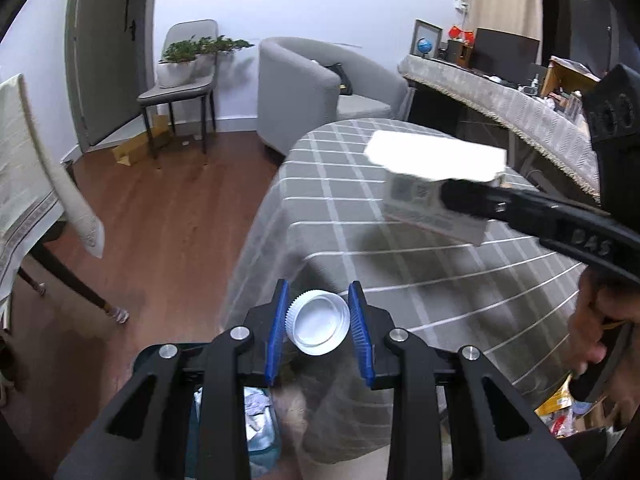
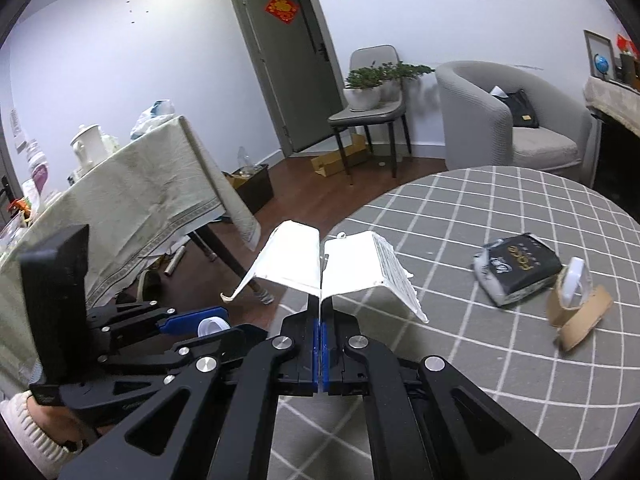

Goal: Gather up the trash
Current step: 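Carry the lid and the card box over the teal bin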

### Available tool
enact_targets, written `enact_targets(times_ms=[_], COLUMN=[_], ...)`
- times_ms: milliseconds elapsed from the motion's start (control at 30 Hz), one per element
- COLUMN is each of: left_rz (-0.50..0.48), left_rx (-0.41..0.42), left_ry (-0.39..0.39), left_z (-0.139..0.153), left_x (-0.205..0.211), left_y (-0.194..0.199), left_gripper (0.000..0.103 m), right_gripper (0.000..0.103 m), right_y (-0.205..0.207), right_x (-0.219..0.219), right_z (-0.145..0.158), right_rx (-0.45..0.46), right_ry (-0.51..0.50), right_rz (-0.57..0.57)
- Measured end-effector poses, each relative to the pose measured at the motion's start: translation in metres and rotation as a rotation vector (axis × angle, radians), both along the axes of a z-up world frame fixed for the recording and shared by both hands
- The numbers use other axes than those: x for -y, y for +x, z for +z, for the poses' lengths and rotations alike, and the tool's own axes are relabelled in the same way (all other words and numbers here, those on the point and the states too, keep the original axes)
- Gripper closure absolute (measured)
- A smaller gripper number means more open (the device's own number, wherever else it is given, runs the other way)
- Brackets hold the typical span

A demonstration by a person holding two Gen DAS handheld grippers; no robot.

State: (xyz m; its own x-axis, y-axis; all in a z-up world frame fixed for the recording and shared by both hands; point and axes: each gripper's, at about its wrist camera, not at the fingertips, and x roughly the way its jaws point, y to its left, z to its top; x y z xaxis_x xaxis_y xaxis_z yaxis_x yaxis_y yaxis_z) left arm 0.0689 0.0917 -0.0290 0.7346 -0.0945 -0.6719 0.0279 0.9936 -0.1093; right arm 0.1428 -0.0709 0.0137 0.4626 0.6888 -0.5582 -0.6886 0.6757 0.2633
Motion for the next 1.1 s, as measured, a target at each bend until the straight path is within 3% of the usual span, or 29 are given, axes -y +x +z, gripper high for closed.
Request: enact_targets(times_ms=[367, 800, 900, 1100], left_rz=[0.062, 0.101, 0.108, 0.135], left_rx=[-0.066, -0.29, -0.31, -0.307], left_ry=[0.016, -0.011, -0.012, -0.034], left_z=[-0.025, -0.08, -0.085, -0.086], left_x=[-0.053, -0.106, -0.116, -0.134], left_y=[-0.014, -0.032, -0.038, -0.049], left_gripper=[0.07, 0.07, 0.059, 0.049], right_gripper=[0.102, 0.102, 0.102, 0.102], right_y=[-0.013, -0.035, -0.037, -0.039], right_x=[-0.05, -0.126, -0.138, -0.159], right_z=[0.0, -0.019, -0.024, -0.034], right_rx=[-0.001, -0.035, -0.042, -0.061], right_ry=[0.011, -0.029, -0.036, -0.059], right_rz=[0.088, 0.206, 0.219, 0.234])
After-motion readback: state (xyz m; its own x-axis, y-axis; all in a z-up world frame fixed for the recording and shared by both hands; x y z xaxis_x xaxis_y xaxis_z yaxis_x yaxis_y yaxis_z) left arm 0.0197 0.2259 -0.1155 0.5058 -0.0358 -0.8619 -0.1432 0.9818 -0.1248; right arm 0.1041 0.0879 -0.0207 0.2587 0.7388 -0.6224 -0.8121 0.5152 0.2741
